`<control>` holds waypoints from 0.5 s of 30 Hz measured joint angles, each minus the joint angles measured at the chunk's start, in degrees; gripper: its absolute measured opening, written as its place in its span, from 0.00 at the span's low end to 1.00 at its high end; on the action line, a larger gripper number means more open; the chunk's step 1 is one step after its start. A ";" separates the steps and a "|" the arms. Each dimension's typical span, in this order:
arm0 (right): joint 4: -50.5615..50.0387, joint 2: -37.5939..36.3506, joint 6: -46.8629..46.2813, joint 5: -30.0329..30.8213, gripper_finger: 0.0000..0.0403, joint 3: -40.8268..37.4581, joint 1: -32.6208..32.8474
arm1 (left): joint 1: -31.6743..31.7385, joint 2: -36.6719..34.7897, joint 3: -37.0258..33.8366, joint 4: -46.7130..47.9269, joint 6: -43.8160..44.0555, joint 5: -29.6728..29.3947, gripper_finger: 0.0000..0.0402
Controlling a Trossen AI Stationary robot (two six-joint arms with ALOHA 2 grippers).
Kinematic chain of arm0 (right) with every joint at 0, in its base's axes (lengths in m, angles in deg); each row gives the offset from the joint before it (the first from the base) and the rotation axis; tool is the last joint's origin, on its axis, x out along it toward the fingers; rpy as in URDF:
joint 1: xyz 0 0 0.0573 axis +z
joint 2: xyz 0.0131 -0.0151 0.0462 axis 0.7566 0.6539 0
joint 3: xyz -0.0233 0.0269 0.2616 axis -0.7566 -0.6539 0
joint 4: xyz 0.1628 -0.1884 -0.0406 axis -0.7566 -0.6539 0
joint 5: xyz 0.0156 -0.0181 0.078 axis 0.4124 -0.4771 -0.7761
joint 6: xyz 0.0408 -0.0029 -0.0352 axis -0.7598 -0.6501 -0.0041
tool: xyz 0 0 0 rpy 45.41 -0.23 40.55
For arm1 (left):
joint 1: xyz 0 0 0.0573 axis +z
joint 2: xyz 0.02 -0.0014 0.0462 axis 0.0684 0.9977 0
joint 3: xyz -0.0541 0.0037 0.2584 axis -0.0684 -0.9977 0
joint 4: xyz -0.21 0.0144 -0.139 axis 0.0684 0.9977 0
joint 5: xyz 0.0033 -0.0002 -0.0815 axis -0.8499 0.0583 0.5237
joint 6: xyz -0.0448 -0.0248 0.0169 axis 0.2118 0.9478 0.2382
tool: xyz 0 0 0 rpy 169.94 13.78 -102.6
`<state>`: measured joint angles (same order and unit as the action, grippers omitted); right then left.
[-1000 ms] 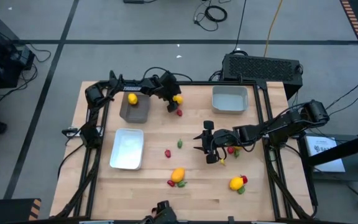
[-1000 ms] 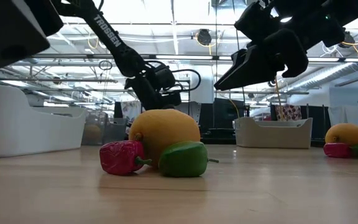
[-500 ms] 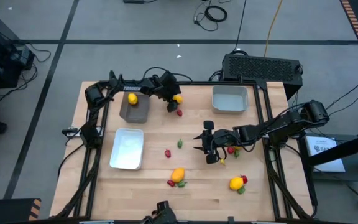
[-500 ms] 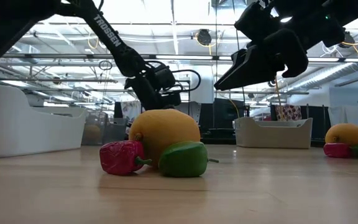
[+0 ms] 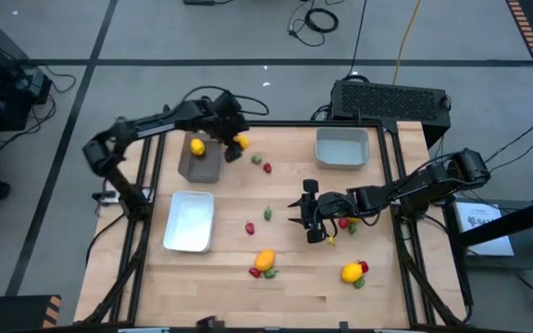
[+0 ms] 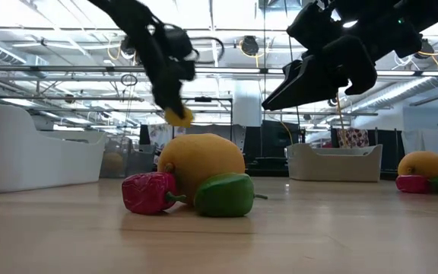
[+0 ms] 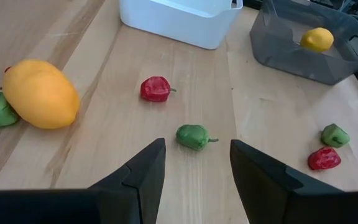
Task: Sort produce into baskets
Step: Put the top left yellow lemon into the black bin
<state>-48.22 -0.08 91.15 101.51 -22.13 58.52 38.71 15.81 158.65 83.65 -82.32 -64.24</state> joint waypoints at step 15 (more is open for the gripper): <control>0.67 0.00 0.00 0.01 0.42 0.00 0.00 | 0.35 -11.81 -12.62 8.24 7.04 -12.92 0.58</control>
<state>-47.55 -0.08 91.15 101.52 -22.13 58.52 39.06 4.00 146.02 91.88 -75.28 -77.16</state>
